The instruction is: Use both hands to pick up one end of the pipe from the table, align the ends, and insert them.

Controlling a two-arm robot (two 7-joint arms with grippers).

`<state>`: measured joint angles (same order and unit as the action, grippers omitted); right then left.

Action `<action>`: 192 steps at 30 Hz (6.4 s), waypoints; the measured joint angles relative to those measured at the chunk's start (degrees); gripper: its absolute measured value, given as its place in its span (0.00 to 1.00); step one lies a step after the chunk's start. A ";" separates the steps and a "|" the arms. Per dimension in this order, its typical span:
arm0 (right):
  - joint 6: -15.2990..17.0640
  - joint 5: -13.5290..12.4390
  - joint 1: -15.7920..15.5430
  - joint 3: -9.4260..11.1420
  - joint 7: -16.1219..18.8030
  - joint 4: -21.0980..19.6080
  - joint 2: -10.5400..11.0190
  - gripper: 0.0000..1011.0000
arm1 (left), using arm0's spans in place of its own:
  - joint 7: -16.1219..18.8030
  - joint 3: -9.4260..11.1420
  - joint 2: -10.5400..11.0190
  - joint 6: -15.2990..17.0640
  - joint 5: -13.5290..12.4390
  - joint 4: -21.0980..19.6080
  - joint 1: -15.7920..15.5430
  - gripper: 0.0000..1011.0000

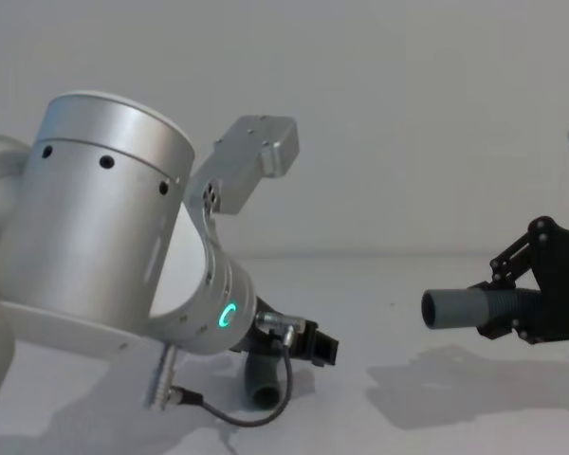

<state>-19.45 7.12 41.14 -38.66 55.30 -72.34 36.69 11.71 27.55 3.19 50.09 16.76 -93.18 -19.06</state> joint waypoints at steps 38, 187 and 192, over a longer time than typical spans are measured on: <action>0.00 0.00 0.00 0.00 0.00 0.00 0.00 0.27 | -1.87 -0.81 -0.33 -1.54 -0.97 0.40 1.83 0.29; 0.00 0.00 0.01 0.00 0.00 0.00 0.00 0.27 | -75.54 10.24 24.98 -19.38 16.41 21.80 -24.76 0.29; 0.00 0.00 0.00 0.00 0.00 0.00 0.00 0.27 | -75.98 10.88 24.63 -19.55 16.46 22.74 -25.09 0.29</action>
<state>-19.45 7.12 41.15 -38.66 55.30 -72.33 36.69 -64.27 38.43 27.82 30.54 33.22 -70.44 -44.16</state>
